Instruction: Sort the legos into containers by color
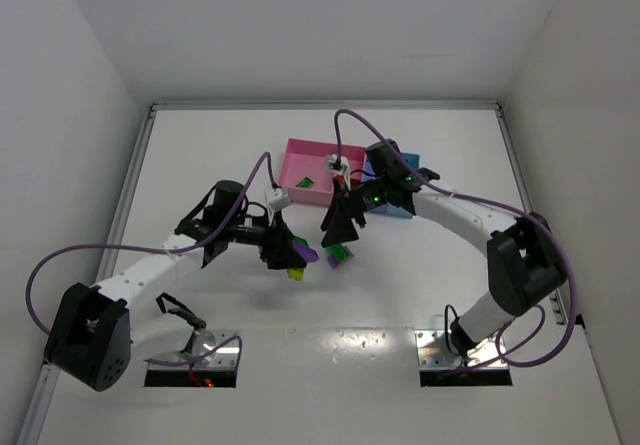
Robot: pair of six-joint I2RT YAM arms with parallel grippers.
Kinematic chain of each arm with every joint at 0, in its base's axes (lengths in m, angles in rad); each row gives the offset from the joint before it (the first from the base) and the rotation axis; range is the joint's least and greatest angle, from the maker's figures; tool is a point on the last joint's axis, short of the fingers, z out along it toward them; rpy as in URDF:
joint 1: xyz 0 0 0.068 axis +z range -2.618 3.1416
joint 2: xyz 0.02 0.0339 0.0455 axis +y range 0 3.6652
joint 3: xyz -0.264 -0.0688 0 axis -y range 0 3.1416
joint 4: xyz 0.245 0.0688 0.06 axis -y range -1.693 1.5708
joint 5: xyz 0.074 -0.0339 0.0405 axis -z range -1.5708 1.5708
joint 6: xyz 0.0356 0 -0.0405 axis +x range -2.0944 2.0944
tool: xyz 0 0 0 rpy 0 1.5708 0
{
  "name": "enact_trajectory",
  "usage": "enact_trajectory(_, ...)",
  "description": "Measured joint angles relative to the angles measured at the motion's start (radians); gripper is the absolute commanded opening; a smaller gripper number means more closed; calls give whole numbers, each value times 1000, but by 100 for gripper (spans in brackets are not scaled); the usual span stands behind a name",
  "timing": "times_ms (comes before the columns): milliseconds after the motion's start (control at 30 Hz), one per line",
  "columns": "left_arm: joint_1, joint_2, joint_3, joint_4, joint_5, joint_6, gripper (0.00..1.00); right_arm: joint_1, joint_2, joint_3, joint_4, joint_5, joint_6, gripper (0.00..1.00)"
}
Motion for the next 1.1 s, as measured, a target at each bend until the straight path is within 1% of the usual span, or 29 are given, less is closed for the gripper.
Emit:
enact_trajectory(33, 0, 0, 0, 0, 6, 0, 45, 7, 3, 0, -3, -2, 0, 78)
enact_trajectory(233, 0, 10, 8, -3, 41, -9, 45, 29, 23, 0, -3, -3, 1, 81)
enact_trajectory(533, 0, 24, 20, 7, 68, -34, 45, 93, 64, 5, -3, -2, 1, 81)
enact_trajectory(733, 0, 24, 27, 25, 73, -47, 45, 111, 90, 22, -4, -2, 1, 79)
enact_trajectory(800, 0, 24, 27, 29, 76, -54, 45, 113, 97, 26, -3, -3, 1, 72)
enact_trajectory(833, 0, 24, 27, 31, 76, -56, 45, 114, 98, 28, -3, -3, 1, 65)
enact_trajectory(867, 0, 24, 27, 33, 74, -59, 45, 115, 100, 29, -3, -8, 2, 52)
enact_trajectory(900, 0, 24, 27, 33, 71, -59, 45, 116, 103, 32, -10, -20, 7, 45)
enact_trajectory(933, 2, 24, 27, 32, 56, -59, 45, 117, 103, 33, -14, -26, 6, 34)
enact_trajectory(1100, 6, 26, 27, 31, 64, -71, 45, 117, 104, 38, -30, -56, -2, 8)
